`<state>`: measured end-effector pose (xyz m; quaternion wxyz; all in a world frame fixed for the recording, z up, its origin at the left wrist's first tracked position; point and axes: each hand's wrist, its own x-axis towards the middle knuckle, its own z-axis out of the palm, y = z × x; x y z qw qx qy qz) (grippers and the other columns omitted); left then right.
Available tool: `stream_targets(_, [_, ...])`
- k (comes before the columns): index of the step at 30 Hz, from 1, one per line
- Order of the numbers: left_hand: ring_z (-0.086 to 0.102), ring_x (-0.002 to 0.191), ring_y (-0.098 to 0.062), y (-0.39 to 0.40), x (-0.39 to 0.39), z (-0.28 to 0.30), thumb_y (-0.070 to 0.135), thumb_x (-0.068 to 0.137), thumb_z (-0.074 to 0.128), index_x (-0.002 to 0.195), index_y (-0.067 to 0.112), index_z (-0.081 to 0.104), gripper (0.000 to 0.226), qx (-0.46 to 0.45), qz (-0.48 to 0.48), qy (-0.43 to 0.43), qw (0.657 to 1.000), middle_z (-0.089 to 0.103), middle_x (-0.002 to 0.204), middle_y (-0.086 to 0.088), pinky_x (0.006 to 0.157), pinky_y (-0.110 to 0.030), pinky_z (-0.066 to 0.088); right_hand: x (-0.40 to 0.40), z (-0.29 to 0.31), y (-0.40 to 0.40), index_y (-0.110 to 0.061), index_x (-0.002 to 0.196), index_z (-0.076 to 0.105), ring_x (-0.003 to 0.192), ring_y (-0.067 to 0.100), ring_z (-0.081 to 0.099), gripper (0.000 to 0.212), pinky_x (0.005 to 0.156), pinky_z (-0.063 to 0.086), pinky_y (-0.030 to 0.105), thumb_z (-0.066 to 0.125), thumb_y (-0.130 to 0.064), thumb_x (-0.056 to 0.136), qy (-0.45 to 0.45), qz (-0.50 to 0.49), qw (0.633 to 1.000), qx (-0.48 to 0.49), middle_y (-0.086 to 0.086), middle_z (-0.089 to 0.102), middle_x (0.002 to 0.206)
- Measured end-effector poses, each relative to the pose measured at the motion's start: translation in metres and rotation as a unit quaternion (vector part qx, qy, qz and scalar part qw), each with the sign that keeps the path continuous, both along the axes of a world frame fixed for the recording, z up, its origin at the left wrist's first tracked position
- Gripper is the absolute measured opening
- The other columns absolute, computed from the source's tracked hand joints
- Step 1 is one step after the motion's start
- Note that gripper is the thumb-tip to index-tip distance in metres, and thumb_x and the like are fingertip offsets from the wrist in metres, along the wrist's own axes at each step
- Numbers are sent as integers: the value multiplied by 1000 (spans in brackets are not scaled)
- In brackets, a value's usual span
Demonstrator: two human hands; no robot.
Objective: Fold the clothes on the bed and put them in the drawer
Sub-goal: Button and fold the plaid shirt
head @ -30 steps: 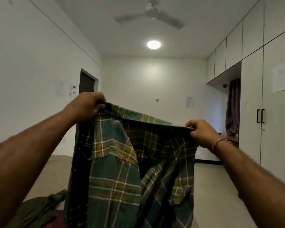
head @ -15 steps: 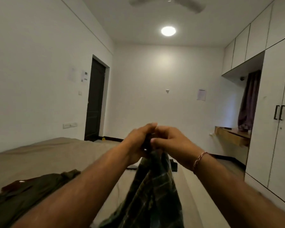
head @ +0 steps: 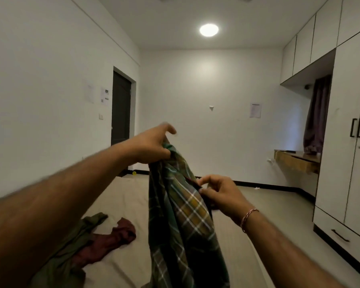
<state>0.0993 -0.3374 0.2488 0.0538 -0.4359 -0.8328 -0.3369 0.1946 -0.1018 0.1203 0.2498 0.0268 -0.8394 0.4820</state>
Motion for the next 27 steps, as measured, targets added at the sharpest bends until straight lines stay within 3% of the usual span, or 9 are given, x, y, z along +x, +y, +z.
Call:
stream_targets(4, [61,109,-15,-15,-20,-2,9,95,66,119,30,60,33,23,61,185,981,58,112,10,72,-15,52,-13,-3,9,-27,82,69,71,10,60,28,66,51,30,61,-3,92,132,-212,966,73,0,66,83])
stream_targets(7, [61,99,-7,-21,-18,6,9,97,64,111,33,66,28,-2,-14,213,977,59,106,21,67,-9,52,-17,1,-3,-32,112,64,111,12,61,23,87,52,26,67,-15,97,110,-104,988,-29,-8,60,123])
stream_targets(9, [62,101,-2,-21,-12,13,10,98,65,112,33,68,27,-16,-66,225,972,61,108,22,73,-8,54,-21,5,-20,-41,137,51,124,4,54,50,96,51,26,72,-21,96,79,11,995,-56,-17,54,136])
stream_targets(11, [61,105,0,-20,-9,20,12,96,67,110,33,72,25,-16,-93,248,964,62,111,22,79,-9,55,-27,10,-39,-41,148,43,124,9,61,67,100,54,31,75,-20,94,41,122,988,-83,-9,61,136])
stream_targets(14, [62,102,-4,-27,-9,30,16,96,69,111,30,75,22,-23,-78,296,952,62,112,19,77,-11,54,-39,17,-62,-18,131,64,106,22,73,42,95,60,44,76,-10,92,51,131,987,-71,6,76,113])
stream_targets(18, [61,95,-8,-42,-14,30,43,99,63,122,35,70,25,-192,101,522,825,66,110,13,77,-25,51,-47,26,-76,-18,92,76,85,20,73,11,80,63,44,78,-13,83,170,-57,981,-73,1,76,85])
stream_targets(20, [56,98,-11,-44,-19,22,48,96,65,121,35,68,29,-207,144,574,779,63,112,11,80,-29,47,-41,38,-73,-15,96,77,90,26,75,17,83,64,44,84,-25,83,114,-11,991,-71,7,77,91])
stream_targets(24, [59,84,-12,-42,-19,19,36,97,67,109,26,75,17,-108,172,504,840,67,99,5,72,-28,48,-21,56,-53,0,110,75,106,39,72,27,96,59,48,76,-20,92,-37,133,989,-53,23,75,109])
stream_targets(27, [59,71,-16,-29,-14,16,24,100,62,102,17,66,7,-83,220,403,885,62,85,1,66,-33,52,-15,57,-39,-5,98,79,95,30,76,25,90,62,44,83,-27,86,-55,87,994,31,15,79,97])
